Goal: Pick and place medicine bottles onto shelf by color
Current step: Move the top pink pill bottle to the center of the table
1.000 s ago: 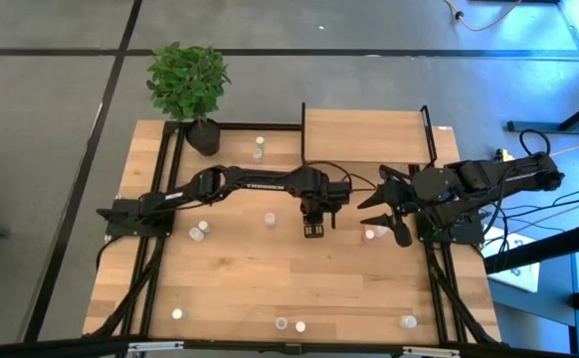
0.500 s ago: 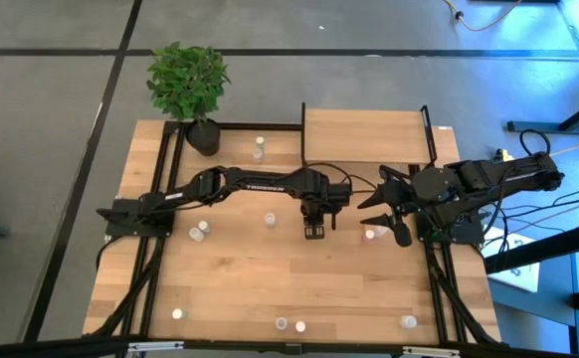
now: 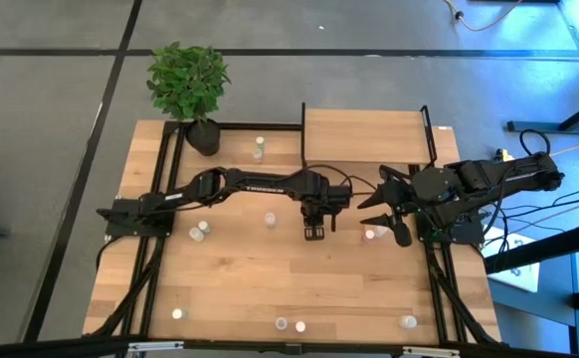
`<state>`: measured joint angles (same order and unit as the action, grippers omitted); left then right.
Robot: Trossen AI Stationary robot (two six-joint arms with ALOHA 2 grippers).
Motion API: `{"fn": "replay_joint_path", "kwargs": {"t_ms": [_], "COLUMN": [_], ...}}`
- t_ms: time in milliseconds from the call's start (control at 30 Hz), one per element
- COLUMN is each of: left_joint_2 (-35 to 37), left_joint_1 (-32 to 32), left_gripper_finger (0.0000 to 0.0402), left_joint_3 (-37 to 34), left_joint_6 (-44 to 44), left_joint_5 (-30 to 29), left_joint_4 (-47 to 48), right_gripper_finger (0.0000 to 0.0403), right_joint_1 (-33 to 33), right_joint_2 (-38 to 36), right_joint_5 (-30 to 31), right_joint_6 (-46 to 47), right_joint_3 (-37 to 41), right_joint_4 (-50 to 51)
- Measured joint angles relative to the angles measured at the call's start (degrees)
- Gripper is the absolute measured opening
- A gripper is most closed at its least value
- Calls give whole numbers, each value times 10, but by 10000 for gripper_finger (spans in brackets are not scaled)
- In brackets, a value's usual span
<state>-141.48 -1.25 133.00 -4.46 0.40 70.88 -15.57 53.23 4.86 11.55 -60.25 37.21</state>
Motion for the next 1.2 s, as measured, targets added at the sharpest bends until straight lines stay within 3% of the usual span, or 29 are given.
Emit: {"fn": "replay_joint_path", "kwargs": {"t_ms": [267,533,1000,1200], "left_joint_2": [8,9,1,1], "left_joint_1": [2,2,3,3], "left_gripper_finger": [89,92,132,137], "left_joint_3": [-44,-46,-22,-22], "left_joint_6": [-13,-15,-2,1], "left_joint_5": [10,10,10,-14], "left_joint_4": [-22,-25,-24,-23], "right_gripper_finger": [182,182,182,182], "right_joint_1": [0,0,0,0], "right_joint_2": [0,0,0,0], "right_joint_5": [0,0,0,0], "right_joint_6": [1,2,2,2], "right_joint_3": [0,0,0,0], "right_joint_4": [0,0,0,0]}}
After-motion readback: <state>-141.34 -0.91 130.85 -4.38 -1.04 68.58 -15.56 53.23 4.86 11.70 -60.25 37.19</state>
